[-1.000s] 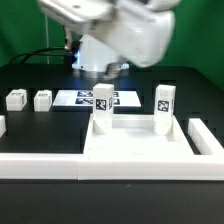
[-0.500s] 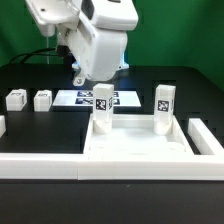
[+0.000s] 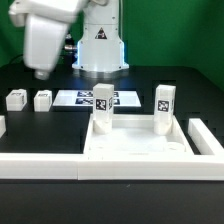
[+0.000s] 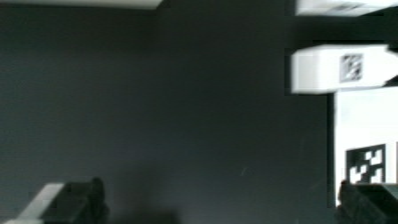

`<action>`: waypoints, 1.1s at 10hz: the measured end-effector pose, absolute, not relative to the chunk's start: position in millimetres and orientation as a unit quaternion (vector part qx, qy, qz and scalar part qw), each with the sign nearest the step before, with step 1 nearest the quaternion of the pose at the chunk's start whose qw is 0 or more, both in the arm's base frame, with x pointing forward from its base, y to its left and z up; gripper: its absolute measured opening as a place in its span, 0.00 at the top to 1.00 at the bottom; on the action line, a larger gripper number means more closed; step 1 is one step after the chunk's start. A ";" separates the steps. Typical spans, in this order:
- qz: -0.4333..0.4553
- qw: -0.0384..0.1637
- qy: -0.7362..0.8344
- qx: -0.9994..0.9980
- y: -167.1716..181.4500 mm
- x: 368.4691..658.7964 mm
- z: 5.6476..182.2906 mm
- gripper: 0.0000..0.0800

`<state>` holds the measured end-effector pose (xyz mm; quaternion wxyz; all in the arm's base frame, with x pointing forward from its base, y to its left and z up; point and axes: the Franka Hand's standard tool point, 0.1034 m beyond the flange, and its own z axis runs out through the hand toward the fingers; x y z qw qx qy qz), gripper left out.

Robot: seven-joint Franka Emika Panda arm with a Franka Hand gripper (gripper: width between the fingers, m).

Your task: Assemble square table

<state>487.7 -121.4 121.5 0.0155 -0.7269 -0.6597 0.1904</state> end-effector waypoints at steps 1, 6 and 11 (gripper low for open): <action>0.200 0.005 -0.583 -0.787 -139.9 462.3 118.5 0.19; 0.206 -0.019 -0.393 -0.896 -141.9 439.0 108.1 0.19; 0.286 -0.036 -0.120 -0.950 -133.7 412.6 81.6 0.19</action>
Offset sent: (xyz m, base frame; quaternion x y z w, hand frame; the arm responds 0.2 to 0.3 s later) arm 0.0000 0.0000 0.0000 0.0000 0.0000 0.2571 0.9664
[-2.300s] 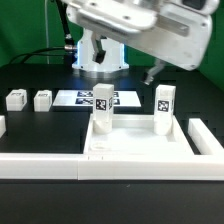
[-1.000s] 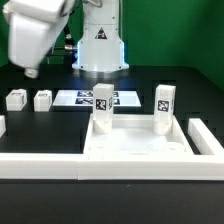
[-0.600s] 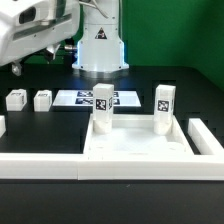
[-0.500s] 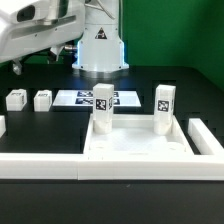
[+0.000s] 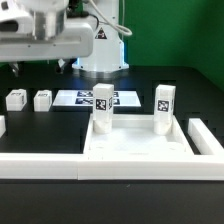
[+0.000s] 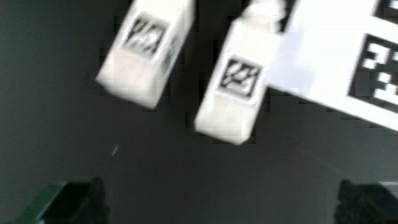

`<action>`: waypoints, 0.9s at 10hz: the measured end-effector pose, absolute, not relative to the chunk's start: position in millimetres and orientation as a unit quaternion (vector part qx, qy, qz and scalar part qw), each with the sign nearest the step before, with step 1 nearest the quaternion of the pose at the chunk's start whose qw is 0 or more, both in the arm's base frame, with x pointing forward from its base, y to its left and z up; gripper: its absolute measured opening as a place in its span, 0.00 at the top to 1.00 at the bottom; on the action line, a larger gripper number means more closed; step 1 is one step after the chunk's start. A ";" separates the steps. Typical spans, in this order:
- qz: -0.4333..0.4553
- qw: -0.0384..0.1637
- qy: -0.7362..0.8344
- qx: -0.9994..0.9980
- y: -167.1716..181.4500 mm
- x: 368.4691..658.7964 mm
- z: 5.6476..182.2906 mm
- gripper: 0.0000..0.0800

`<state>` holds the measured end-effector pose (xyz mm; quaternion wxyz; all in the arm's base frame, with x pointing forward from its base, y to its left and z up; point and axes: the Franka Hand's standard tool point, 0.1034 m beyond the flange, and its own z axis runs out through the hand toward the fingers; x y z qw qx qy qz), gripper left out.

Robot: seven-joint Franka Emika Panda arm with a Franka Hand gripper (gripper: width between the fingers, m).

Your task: Assemble square table

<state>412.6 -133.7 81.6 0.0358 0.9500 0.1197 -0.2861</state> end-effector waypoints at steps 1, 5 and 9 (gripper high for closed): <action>-0.310 0.032 0.075 0.947 -124.2 406.8 74.4 0.19; -0.328 0.014 0.052 0.943 -116.6 409.0 65.3 0.19; -0.391 -0.017 0.060 0.918 -130.0 386.3 51.1 0.19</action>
Offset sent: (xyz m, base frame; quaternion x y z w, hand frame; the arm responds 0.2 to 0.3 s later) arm 0.0000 0.0000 0.0000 0.0000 0.0000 0.0650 0.9979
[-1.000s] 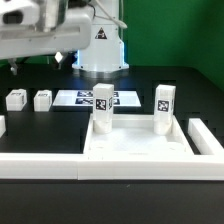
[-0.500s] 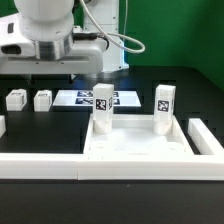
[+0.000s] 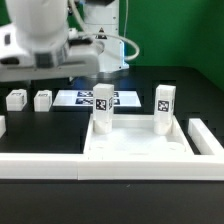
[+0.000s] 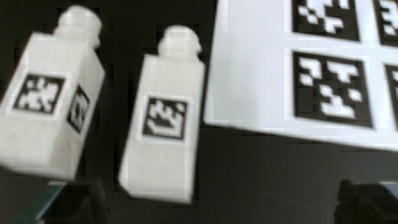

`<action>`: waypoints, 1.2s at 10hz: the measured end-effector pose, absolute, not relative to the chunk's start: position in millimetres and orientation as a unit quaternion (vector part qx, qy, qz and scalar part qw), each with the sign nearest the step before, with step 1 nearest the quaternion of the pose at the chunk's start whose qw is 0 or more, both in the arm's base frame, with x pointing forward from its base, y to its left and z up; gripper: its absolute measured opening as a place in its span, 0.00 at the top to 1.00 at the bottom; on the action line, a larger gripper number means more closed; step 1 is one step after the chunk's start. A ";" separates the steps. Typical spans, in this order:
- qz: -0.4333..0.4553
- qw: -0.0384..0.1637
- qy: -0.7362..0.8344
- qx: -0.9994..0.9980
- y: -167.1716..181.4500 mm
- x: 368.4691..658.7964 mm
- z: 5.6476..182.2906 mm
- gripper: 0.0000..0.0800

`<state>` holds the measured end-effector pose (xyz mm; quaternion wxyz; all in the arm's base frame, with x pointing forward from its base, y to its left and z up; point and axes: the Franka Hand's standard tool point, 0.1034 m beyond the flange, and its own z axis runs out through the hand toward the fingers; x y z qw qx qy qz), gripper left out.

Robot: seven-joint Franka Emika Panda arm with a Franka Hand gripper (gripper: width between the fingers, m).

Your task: Assemble square table

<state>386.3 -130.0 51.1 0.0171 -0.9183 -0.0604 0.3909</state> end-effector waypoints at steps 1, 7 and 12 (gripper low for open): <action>0.420 0.024 -0.061 -0.905 -134.7 384.9 52.3 0.19; 0.445 0.035 -0.088 -0.891 -126.9 379.8 41.7 0.19; 0.458 0.042 -0.099 -0.883 -131.9 371.2 22.4 0.19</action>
Offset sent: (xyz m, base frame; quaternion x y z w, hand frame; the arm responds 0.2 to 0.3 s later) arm 0.0000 0.0000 0.0000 0.0000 0.0000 0.0000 1.0000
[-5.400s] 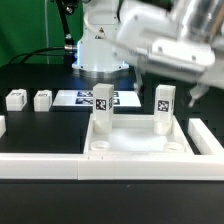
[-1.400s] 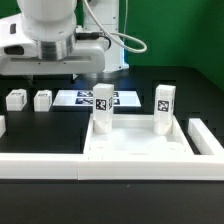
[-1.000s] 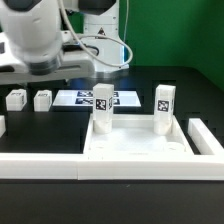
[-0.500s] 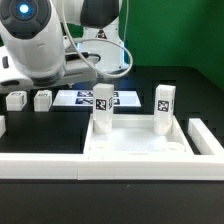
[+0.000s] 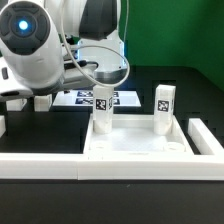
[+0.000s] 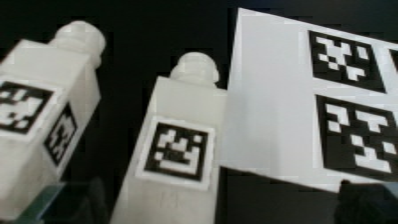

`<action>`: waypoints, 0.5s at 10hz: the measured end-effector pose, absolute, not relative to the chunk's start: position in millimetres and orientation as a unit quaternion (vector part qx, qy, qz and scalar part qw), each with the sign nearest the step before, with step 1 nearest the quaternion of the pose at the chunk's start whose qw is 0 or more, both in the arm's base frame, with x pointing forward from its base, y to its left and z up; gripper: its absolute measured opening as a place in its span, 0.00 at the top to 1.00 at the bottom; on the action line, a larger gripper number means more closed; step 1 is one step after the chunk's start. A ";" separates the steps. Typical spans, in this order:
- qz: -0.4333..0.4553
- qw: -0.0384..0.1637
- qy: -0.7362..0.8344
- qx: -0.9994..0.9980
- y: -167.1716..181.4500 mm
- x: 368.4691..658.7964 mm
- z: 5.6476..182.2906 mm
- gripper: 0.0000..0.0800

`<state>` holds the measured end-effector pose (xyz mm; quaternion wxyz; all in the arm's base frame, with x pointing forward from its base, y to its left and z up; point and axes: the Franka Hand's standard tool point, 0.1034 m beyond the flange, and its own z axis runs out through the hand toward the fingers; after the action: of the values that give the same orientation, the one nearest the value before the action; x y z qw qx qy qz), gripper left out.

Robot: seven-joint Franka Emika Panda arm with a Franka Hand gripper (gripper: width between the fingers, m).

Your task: Assemble square table

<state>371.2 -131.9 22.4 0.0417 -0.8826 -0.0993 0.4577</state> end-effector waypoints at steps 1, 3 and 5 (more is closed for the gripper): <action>0.458 0.044 -0.102 -0.882 -132.7 369.5 19.7 0.19; 0.456 0.049 -0.110 -0.882 -135.9 363.5 12.0 0.19; 0.460 0.051 -0.115 -0.879 -132.2 359.6 7.9 0.19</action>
Offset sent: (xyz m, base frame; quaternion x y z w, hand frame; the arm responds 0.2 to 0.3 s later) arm -0.0184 -0.0079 -0.0145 -0.0104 -0.0180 0.0080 0.9998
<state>359.6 -132.2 7.9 0.0506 -0.8787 -0.1154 0.4604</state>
